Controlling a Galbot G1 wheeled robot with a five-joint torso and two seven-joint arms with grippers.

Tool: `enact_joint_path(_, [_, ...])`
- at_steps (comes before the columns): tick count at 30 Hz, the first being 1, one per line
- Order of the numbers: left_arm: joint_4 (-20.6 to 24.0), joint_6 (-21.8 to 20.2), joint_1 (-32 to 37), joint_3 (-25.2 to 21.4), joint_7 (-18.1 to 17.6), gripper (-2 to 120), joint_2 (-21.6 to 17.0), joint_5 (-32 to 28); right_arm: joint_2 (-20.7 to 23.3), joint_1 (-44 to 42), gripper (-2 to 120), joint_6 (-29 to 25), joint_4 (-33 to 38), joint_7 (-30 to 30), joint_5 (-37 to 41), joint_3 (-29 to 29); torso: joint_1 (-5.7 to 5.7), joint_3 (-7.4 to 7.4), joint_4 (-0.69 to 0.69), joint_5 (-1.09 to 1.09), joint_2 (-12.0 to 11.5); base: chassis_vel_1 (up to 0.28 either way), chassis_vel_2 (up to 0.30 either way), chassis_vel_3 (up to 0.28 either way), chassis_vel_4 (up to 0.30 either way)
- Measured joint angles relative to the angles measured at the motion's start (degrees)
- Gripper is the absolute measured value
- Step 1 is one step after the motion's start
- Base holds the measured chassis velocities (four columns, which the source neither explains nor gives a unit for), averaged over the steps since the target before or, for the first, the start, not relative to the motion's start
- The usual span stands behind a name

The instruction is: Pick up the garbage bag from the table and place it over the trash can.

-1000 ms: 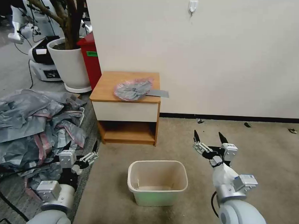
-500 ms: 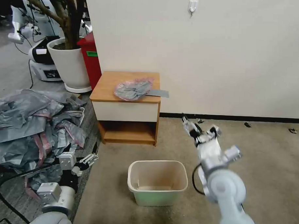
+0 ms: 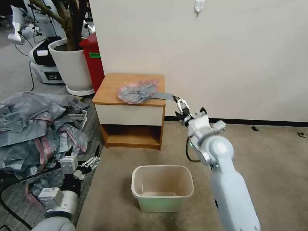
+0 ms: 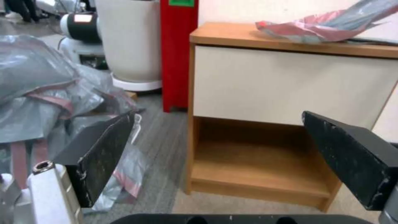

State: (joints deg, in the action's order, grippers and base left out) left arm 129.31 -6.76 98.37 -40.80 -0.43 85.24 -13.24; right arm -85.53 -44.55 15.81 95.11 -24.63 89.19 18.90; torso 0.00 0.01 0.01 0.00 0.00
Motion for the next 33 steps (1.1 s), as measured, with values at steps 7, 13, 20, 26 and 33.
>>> enact_joint_path(7, [-0.1,0.3,0.1,-0.3,0.0,100,2.0,0.4,-0.1,5.5,88,-1.3,-9.7,1.9,-2.6,-2.1,0.00,0.00,-0.01,0.01,0.0,0.000,0.000,0.000,0.000])
enact_joint_path(13, [-0.2,0.9,0.3,-0.3,0.0,100,2.7,1.2,-0.3,6.7,88,-1.5,-11.3,2.4,-3.2,-2.8,0.00,-0.01,-0.01,0.01,0.0,0.000,0.000,0.000,0.000])
enact_joint_path(20, [0.2,1.3,0.9,-0.6,0.0,100,3.0,1.4,-0.9,8.8,88,-2.1,-14.3,3.3,-5.1,-3.7,0.00,-0.01,-0.01,0.00,0.0,0.000,0.000,0.000,0.000])
enact_joint_path(26, [0.3,1.6,1.3,-0.8,0.0,100,2.9,1.4,-1.1,10.3,74,-3.0,-16.6,3.9,-6.8,-4.0,0.00,-0.01,-0.01,0.00,0.0,0.000,0.000,0.000,0.000])
enact_joint_path(33, [0.2,1.7,1.2,-0.8,-0.1,100,2.9,1.5,-1.6,11.3,68,-3.3,-18.3,4.2,-7.5,-4.2,0.00,-0.01,-0.01,0.00,0.0,0.000,0.000,0.000,0.000])
